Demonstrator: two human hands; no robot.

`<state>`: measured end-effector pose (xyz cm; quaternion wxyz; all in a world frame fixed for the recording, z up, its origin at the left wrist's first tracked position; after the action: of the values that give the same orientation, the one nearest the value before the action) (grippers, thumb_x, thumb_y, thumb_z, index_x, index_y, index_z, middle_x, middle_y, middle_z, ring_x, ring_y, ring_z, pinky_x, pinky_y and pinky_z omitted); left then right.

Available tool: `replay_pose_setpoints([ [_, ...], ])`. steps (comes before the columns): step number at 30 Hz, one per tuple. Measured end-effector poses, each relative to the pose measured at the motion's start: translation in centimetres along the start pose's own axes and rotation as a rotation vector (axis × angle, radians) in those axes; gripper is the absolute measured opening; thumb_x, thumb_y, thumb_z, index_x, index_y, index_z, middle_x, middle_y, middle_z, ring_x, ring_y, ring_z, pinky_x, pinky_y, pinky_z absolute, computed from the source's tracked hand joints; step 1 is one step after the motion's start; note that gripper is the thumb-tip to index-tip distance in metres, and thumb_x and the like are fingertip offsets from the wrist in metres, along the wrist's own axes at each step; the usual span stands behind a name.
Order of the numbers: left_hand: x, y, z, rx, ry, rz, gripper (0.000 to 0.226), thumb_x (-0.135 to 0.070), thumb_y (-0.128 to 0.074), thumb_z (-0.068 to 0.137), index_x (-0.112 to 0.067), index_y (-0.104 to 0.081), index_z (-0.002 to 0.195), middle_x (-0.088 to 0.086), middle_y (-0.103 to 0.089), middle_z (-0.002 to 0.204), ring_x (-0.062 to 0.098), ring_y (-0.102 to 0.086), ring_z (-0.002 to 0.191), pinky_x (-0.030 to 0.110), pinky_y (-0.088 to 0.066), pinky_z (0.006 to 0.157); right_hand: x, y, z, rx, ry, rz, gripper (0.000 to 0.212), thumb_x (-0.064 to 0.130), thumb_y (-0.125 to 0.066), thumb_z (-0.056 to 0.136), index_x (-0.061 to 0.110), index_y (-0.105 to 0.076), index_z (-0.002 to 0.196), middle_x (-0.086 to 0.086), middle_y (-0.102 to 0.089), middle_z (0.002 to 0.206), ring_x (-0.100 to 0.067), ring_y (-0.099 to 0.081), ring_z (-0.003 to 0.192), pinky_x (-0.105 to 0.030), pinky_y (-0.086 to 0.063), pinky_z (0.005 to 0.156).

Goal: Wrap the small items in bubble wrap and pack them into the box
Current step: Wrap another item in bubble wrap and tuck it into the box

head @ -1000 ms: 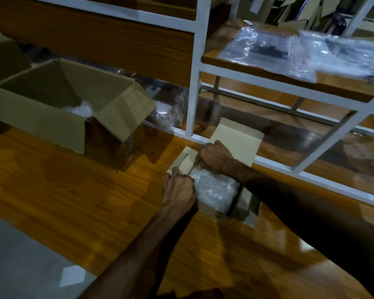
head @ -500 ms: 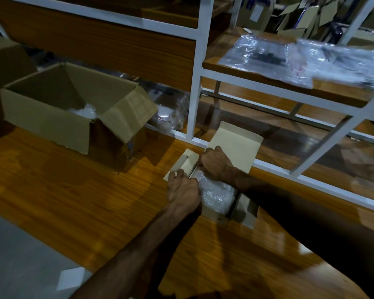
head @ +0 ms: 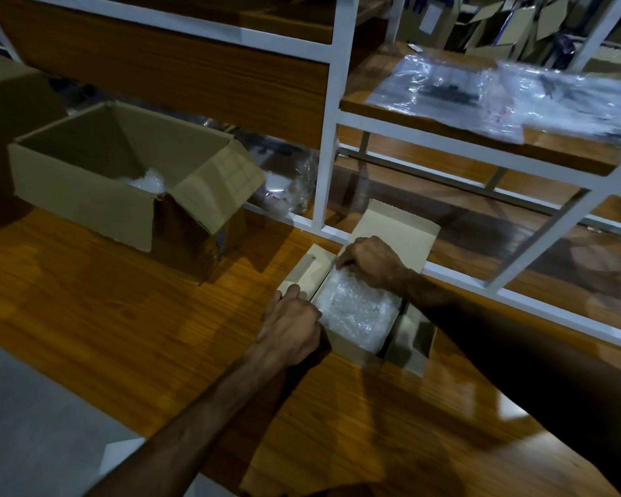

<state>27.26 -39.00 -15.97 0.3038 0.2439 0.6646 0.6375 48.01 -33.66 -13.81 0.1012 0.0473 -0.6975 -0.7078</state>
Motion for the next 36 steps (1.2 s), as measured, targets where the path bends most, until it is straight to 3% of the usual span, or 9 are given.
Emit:
replay_pose_setpoints([
  [7, -0.4, -0.1, 1.4, 0.123, 0.035, 0.049, 0.031, -0.039, -0.061, 0.089, -0.033, -0.072, 0.118, 0.005, -0.062, 0.114, 0.024, -0.046, 0.122, 0.046, -0.036, 0.104, 0.0, -0.1, 0.1, 0.135, -0.01, -0.016, 0.026, 0.026, -0.06, 0.101, 0.03, -0.073, 0.123, 0.001, -0.07, 0.128, -0.023, -0.062, 0.117, -0.04, -0.05, 0.102],
  [12, -0.7, -0.4, 1.5, 0.114, 0.015, 0.092, 0.028, -0.04, -0.06, 0.092, -0.033, -0.07, 0.117, 0.007, -0.065, 0.112, 0.027, -0.047, 0.123, 0.048, -0.037, 0.108, 1.3, 0.6, 1.8, 0.247, 0.006, -0.158, 0.024, 0.034, -0.061, 0.101, 0.034, -0.073, 0.122, -0.002, -0.066, 0.131, -0.025, -0.062, 0.119, -0.04, -0.05, 0.101],
  [19, -0.5, -1.0, -0.2, -0.028, -0.038, 0.107, 0.029, -0.036, -0.062, 0.091, -0.022, -0.071, 0.115, 0.002, -0.069, 0.125, 0.024, -0.046, 0.126, 0.046, -0.038, 0.107, 2.1, 0.2, 2.0, 0.181, -0.096, -0.249, 0.02, 0.029, -0.059, 0.1, 0.03, -0.074, 0.114, -0.005, -0.07, 0.12, -0.027, -0.067, 0.109, -0.041, -0.053, 0.093],
  [27, -0.5, -0.7, -0.3, -0.029, -0.006, 0.055, 0.032, -0.035, -0.062, 0.092, -0.023, -0.071, 0.12, 0.001, -0.068, 0.127, 0.022, -0.046, 0.127, 0.042, -0.036, 0.109, 2.7, -0.3, 2.2, 0.047, -0.219, -0.341, 0.027, 0.025, -0.051, 0.104, 0.012, -0.069, 0.118, -0.01, -0.073, 0.11, -0.033, -0.071, 0.099, -0.041, -0.053, 0.085],
  [33, -0.2, -0.2, 0.5, 0.079, 0.02, 0.056, 0.035, -0.036, -0.064, 0.093, -0.029, -0.068, 0.127, 0.006, -0.063, 0.132, 0.026, -0.041, 0.136, 0.047, -0.032, 0.115, 3.1, -1.4, 1.5, 0.027, -0.318, -0.16, 0.022, 0.018, -0.057, 0.101, 0.012, -0.067, 0.119, -0.011, -0.07, 0.116, -0.032, -0.069, 0.105, -0.042, -0.054, 0.089],
  [36, -0.2, -0.2, 0.8, 0.101, 0.029, 0.066, 0.034, -0.034, -0.065, 0.093, -0.028, -0.069, 0.126, 0.006, -0.063, 0.131, 0.026, -0.04, 0.135, 0.047, -0.031, 0.115, 1.6, -1.9, 0.5, 0.121, -0.252, 0.004, 0.028, 0.016, -0.059, 0.097, 0.017, -0.071, 0.122, -0.008, -0.069, 0.125, -0.028, -0.064, 0.115, -0.039, -0.052, 0.097],
])
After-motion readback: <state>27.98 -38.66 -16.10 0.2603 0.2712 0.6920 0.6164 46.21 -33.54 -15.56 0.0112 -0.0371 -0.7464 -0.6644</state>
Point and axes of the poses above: each hand's wrist, its own z-axis towards the middle knuckle, its own y-axis out of the back of the hand, x = y × z, the point moved 4 cm from there along z, towards the middle knuckle
